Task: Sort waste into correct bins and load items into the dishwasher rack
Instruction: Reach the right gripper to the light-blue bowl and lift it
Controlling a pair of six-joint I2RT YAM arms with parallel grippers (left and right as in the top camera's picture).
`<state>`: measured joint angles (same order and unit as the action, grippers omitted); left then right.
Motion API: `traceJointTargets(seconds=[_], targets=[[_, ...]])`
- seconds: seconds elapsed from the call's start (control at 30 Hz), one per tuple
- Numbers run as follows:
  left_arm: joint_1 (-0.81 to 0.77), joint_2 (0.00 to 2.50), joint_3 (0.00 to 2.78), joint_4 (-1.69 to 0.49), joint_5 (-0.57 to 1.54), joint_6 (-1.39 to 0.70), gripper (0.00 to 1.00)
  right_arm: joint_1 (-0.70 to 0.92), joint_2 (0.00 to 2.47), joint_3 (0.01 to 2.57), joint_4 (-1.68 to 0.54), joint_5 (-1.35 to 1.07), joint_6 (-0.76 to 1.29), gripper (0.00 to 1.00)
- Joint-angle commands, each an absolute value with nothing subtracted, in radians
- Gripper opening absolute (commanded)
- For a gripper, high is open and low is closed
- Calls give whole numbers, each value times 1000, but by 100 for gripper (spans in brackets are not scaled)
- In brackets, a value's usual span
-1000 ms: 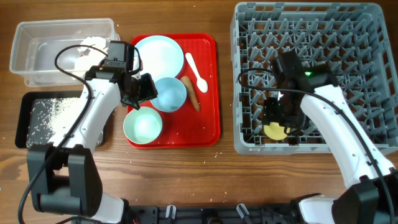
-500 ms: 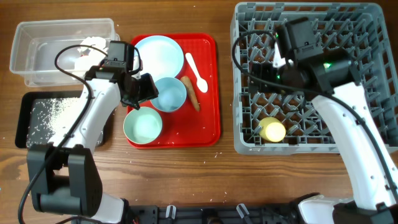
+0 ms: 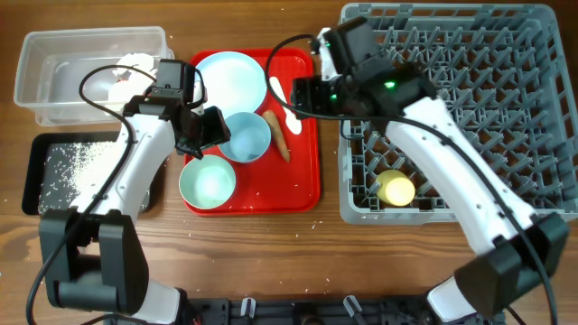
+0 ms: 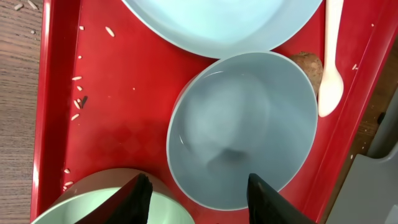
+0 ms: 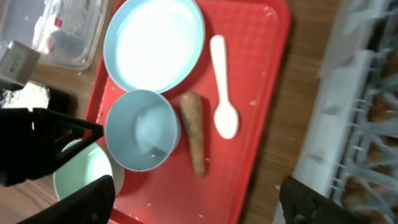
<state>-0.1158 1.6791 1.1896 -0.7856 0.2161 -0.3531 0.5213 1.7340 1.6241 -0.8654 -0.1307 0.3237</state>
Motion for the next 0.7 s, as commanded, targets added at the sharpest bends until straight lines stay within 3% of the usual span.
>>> traceJointTargets(seconds=[0.0, 0.23, 0.53, 0.63, 0.67], targets=[[-110, 1668, 1199, -783, 207, -344, 50, 561, 1804, 1636, -830, -163, 402, 73], [30, 1602, 1233, -801, 207, -347, 54, 634, 1964, 1634, -751, -157, 589, 40], [175, 1599, 1233, -805, 207, -347, 63, 682, 2110, 1634, -719, -158, 684, 34], [204, 1599, 1232, -806, 207, -347, 72, 683, 2140, 1628, -715, -159, 691, 30], [204, 1599, 1232, -805, 207, -347, 80, 683, 2156, 1628, -714, -159, 692, 28]])
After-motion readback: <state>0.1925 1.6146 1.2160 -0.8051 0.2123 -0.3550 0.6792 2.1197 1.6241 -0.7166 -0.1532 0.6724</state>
